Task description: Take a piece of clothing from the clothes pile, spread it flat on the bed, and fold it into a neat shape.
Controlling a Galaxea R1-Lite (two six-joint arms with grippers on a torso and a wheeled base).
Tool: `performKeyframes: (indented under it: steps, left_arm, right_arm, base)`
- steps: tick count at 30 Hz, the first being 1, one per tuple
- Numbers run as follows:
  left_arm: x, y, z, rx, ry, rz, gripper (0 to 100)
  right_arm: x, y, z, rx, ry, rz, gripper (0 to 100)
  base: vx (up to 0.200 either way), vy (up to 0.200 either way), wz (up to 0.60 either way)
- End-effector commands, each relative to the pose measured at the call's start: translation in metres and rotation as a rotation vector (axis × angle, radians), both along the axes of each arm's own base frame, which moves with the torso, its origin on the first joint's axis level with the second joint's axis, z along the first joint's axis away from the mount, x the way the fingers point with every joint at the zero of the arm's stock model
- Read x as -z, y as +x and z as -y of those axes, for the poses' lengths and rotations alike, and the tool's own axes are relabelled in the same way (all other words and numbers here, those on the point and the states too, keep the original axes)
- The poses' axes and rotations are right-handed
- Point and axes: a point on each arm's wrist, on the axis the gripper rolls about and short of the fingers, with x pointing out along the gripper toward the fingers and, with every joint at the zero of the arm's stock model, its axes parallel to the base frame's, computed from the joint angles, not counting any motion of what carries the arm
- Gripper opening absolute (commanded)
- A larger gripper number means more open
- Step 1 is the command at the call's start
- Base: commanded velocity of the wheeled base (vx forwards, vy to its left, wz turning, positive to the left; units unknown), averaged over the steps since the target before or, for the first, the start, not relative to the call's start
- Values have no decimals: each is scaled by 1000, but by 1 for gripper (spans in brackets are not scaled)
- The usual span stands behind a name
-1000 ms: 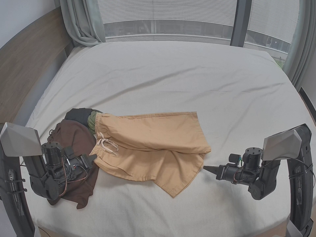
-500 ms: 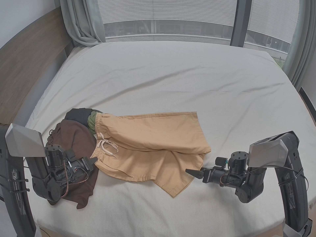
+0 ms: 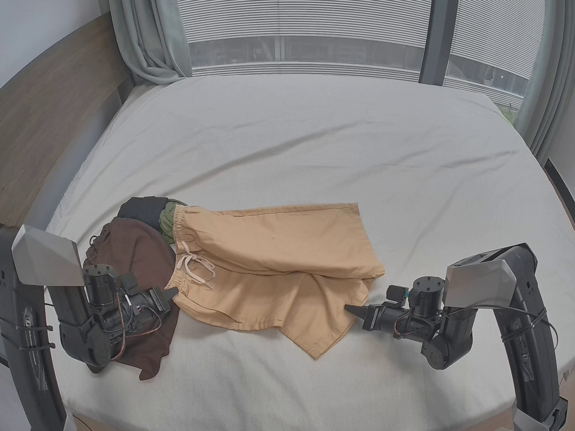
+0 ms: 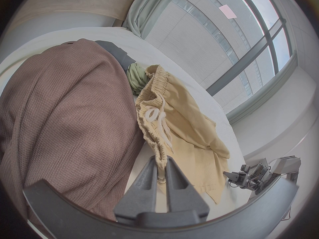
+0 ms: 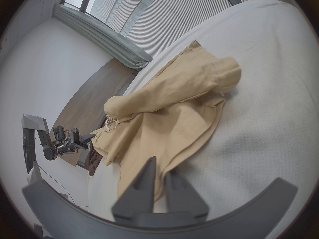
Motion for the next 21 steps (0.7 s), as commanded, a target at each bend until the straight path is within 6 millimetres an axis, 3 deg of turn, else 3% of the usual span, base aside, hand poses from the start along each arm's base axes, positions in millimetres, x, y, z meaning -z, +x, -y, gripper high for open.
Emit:
performKeyframes:
  steps: [1, 9, 21]
  left_arm:
    - [2, 0, 0, 0, 0, -7, 0]
    - [0, 0, 0, 2, -4, -1, 0]
    - [0, -2, 1, 7, -7, 5, 0]
  right_arm:
    - [-2, 0, 3, 10, 7, -5, 0]
    - [-30, 2, 25, 74, 25, -12, 0]
    - [-37, -2, 49, 129, -22, -120, 0]
  base:
    - [0, 0, 0]
    - [0, 0, 0]
    - [0, 0, 0]
